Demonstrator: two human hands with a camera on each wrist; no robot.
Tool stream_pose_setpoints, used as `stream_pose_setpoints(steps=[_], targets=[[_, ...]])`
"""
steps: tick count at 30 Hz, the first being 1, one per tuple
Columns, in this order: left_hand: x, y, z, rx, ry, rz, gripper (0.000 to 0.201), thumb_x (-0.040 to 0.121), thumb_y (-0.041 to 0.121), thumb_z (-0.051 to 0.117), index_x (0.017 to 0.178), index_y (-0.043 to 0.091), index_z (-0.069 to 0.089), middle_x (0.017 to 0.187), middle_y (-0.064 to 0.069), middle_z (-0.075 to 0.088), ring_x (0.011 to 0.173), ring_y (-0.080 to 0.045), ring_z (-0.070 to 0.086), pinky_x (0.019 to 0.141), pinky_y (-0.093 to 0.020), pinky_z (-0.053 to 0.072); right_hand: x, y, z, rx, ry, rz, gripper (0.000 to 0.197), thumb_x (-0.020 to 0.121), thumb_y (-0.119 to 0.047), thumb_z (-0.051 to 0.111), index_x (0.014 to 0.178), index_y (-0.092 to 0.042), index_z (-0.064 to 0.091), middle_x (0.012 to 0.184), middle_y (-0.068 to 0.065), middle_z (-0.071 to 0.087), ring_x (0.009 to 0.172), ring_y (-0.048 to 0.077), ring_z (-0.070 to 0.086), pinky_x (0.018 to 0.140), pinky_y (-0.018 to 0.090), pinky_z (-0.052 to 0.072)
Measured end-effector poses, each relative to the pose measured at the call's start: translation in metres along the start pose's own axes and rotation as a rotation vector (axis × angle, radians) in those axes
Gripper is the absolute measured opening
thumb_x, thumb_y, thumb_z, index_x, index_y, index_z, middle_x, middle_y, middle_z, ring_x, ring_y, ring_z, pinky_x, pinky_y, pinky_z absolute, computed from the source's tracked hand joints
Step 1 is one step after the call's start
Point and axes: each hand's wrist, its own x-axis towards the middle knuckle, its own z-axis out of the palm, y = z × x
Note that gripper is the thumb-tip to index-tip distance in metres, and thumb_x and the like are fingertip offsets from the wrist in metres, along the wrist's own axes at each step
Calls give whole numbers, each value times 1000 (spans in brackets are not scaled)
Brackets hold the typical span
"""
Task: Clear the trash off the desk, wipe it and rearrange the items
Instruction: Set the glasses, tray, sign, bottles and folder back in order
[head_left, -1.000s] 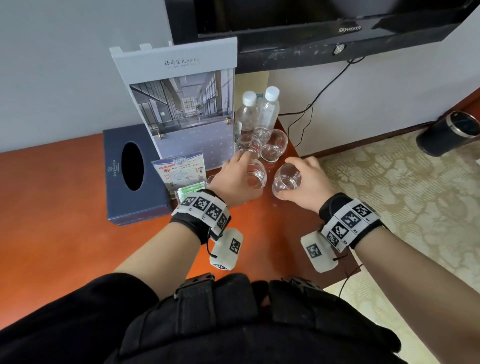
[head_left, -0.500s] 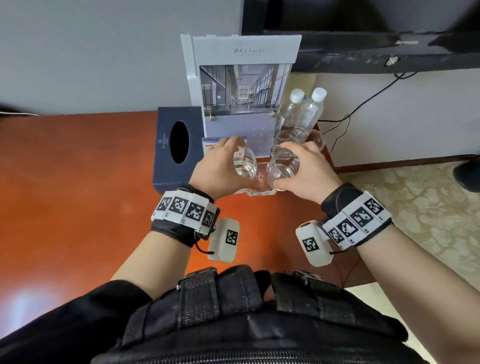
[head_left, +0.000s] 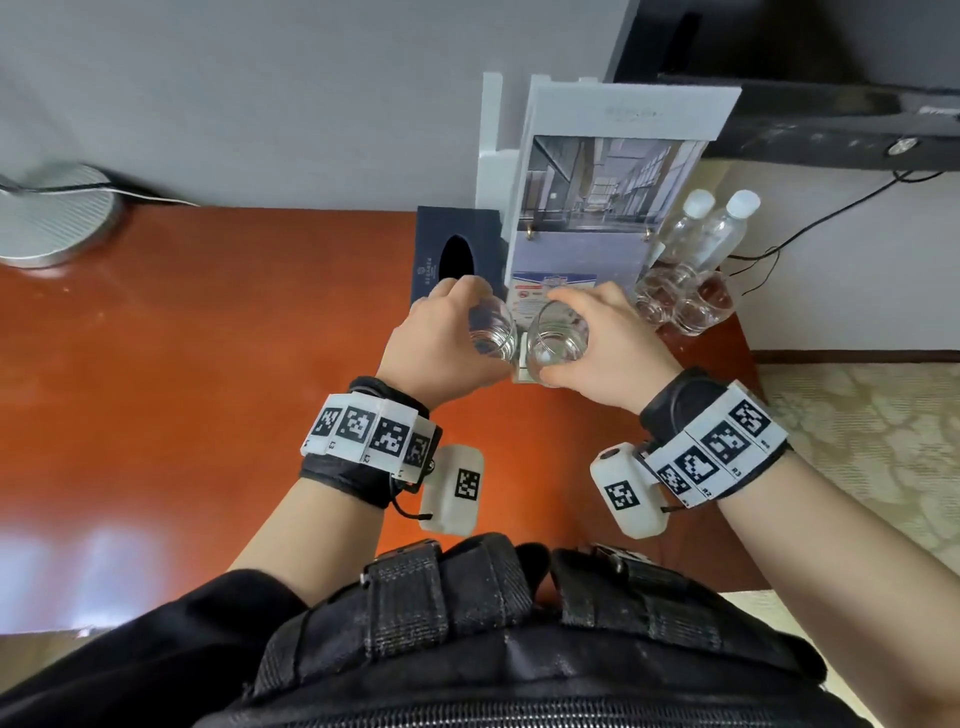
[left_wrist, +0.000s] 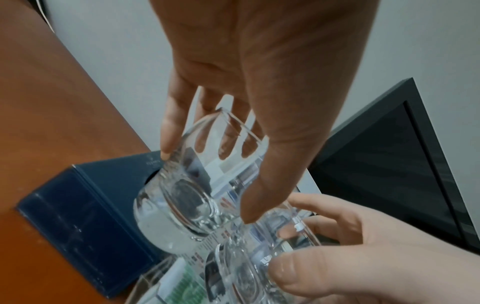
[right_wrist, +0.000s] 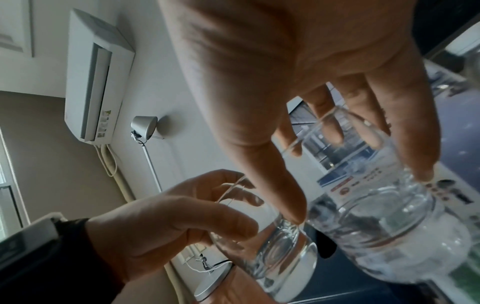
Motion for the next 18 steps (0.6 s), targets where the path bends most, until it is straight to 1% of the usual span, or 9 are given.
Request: stream_pose_setpoints(steps=[1, 4, 6, 9, 13, 18], targets=[[-2, -6, -7, -2, 6, -7, 65, 62, 31, 76, 120, 27, 48, 117, 9, 50, 107, -22, 51, 83, -40, 50, 1, -9, 3, -1, -4, -7, 84, 68, -35, 77, 141, -33, 36, 132, -1, 35, 117, 22, 48, 96, 37, 45], [-9, -24, -29, 15, 27, -24, 67, 62, 33, 76, 122, 28, 47, 119, 8, 50, 106, -22, 51, 83, -41, 50, 3, -35, 11, 13, -13, -35, 84, 68, -34, 78, 141, -32, 36, 133, 0, 35, 121, 22, 44, 96, 32, 42], [-16, -36, -44, 23, 48, -39, 68, 62, 33, 76, 123, 29, 46, 118, 8, 49, 105, -22, 52, 82, -41, 50, 5, -54, 17, 11, -12, -52, 83, 69, -34, 78, 141, -31, 37, 131, 0, 37, 120, 22, 44, 97, 33, 43], [-27, -55, -70, 16, 71, -64, 70, 61, 34, 76, 123, 29, 45, 118, 7, 50, 105, -23, 52, 83, -42, 50, 7, -86, 27, -6, -20, -76, 82, 69, -34, 77, 140, -32, 37, 128, -1, 38, 116, 21, 47, 94, 36, 45], [-45, -90, -106, 27, 119, -97, 69, 61, 34, 77, 122, 30, 46, 120, 8, 50, 105, -22, 53, 83, -40, 50, 13, -133, 44, -58, -32, -111, 83, 69, -36, 77, 141, -32, 36, 132, 1, 38, 120, 24, 45, 95, 37, 45], [-66, -136, -146, 43, 153, -138, 66, 61, 35, 75, 121, 31, 46, 119, 9, 50, 104, -20, 53, 82, -39, 50, 18, -190, 73, -51, -53, -146, 83, 68, -35, 77, 141, -33, 36, 132, 0, 37, 118, 21, 46, 92, 36, 47]])
